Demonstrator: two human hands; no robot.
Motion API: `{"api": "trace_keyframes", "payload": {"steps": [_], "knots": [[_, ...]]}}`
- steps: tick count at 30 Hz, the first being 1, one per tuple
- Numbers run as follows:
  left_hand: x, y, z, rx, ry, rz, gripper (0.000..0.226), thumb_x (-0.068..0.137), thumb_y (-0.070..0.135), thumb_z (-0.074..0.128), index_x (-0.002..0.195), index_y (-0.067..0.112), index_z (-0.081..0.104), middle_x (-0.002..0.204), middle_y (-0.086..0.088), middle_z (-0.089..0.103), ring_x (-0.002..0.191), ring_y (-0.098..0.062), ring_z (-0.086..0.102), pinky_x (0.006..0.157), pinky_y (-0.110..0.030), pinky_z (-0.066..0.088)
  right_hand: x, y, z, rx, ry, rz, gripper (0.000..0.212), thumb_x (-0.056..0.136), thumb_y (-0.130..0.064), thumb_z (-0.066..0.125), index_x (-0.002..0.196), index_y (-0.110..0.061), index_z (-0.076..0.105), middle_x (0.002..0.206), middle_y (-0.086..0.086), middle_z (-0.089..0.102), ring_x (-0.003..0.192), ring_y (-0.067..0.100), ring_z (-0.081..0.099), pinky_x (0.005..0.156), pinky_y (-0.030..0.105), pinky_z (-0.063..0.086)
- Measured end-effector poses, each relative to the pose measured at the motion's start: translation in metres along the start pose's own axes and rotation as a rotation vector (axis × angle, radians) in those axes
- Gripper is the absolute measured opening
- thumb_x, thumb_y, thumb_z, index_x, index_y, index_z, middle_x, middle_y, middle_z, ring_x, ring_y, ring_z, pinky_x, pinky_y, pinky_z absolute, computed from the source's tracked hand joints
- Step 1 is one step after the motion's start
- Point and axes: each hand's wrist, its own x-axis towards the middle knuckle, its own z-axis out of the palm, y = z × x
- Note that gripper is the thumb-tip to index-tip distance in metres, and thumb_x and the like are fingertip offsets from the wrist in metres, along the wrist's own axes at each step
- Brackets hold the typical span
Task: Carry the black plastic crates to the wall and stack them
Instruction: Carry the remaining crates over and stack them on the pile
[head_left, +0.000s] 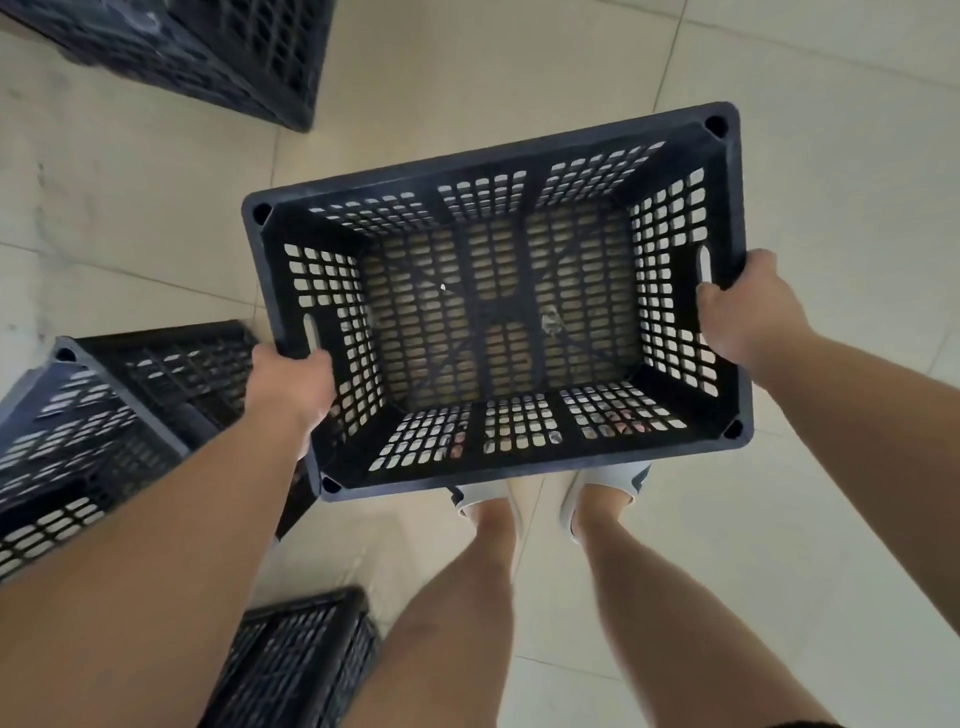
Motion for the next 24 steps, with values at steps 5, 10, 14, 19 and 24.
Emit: {"api": "trace_keyframes", "payload": {"steps": [5,10,14,19,24], "knots": [[0.022,0.000,0.003,-0.120,-0.013,-0.082,0.053,0.087,0.037,0.050,0.133,0.012,0.057,0.118,-0.009,0.068,0.101,-0.032,0.066,0.097,-0.050,0.054,0.023,0.004,0.010,0.232,-0.015,0.076,0.041,0.103,-0.035,0.042,0.134,-0.009,0.047,0.126,0.015,0.064,0.110,0.037,0.064,0.097,0.050,0.052],[0.040,0.001,0.006,-0.255,-0.087,-0.069,0.013,0.102,0.021,0.053,0.104,0.010,0.060,0.094,-0.008,0.070,0.084,-0.021,0.067,0.088,-0.039,0.055,0.037,0.012,0.013,0.445,-0.051,0.049,0.029,0.104,-0.036,0.047,0.123,-0.015,0.054,0.101,0.005,0.071,0.078,0.022,0.068,0.079,0.038,0.058],[0.038,0.001,0.004,-0.279,-0.120,-0.074,0.010,0.100,0.019,0.053,0.092,0.015,0.056,0.072,-0.001,0.054,0.063,-0.016,0.051,0.075,-0.035,0.047,0.038,0.014,0.014,0.459,-0.039,0.035,0.033,0.103,-0.036,0.048,0.123,-0.012,0.056,0.088,0.003,0.062,0.067,0.019,0.057,0.073,0.038,0.055],[0.015,0.005,-0.009,-0.261,-0.126,-0.037,0.012,0.101,0.024,0.050,0.093,0.016,0.055,0.069,0.001,0.051,0.062,-0.016,0.048,0.074,-0.035,0.045,0.021,0.019,-0.006,0.446,-0.031,0.068,0.034,0.103,-0.034,0.049,0.124,-0.009,0.057,0.088,0.004,0.061,0.067,0.020,0.056,0.072,0.039,0.056],[-0.032,0.017,-0.036,-0.214,-0.155,0.015,0.020,0.100,0.027,0.052,0.082,0.018,0.049,0.069,-0.002,0.051,0.061,-0.018,0.046,0.070,-0.036,0.043,-0.027,0.035,-0.053,0.461,-0.031,0.105,0.022,0.104,-0.028,0.047,0.115,-0.010,0.053,0.084,0.005,0.058,0.062,0.021,0.053,0.061,0.033,0.050]]}}
